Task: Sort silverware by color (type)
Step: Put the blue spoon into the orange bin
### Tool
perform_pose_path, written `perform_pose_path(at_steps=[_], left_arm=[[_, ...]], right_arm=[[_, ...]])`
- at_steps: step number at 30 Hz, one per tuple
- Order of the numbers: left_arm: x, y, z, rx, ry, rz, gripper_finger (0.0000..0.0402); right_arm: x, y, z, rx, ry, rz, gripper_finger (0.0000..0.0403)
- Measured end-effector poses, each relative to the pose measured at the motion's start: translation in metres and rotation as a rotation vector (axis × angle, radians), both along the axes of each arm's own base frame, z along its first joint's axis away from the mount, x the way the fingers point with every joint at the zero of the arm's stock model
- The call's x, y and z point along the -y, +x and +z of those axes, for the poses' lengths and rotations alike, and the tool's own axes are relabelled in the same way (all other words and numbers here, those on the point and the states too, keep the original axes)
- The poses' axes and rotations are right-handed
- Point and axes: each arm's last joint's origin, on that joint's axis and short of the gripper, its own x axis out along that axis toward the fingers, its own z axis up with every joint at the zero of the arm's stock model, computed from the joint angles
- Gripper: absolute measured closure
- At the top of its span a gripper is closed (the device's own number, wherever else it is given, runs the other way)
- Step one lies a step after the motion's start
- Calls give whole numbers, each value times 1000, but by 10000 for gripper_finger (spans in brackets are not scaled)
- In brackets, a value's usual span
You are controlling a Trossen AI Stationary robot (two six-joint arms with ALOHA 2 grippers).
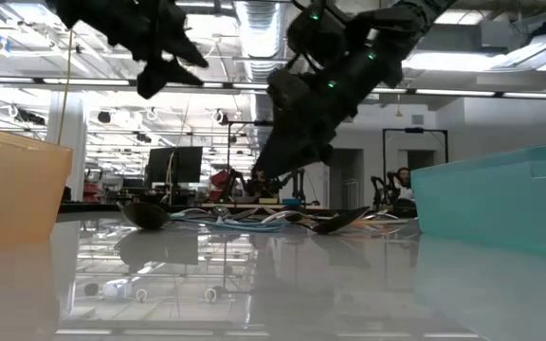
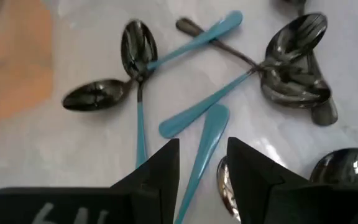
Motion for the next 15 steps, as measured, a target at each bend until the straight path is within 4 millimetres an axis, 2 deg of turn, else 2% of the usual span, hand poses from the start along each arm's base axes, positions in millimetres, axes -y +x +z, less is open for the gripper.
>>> perform_pose_path(at_steps=[7, 11, 15], left_arm=[[0, -24, 21, 108, 58, 36, 239], [1, -31, 26, 128, 101, 30, 239], [3, -33, 28, 145, 44, 52, 239]], right_arm=[[-6, 21, 14, -123, -57, -36, 262], [-10, 30, 14, -226, -96, -53, 262], [-15, 39, 9, -275, -102, -39, 262]])
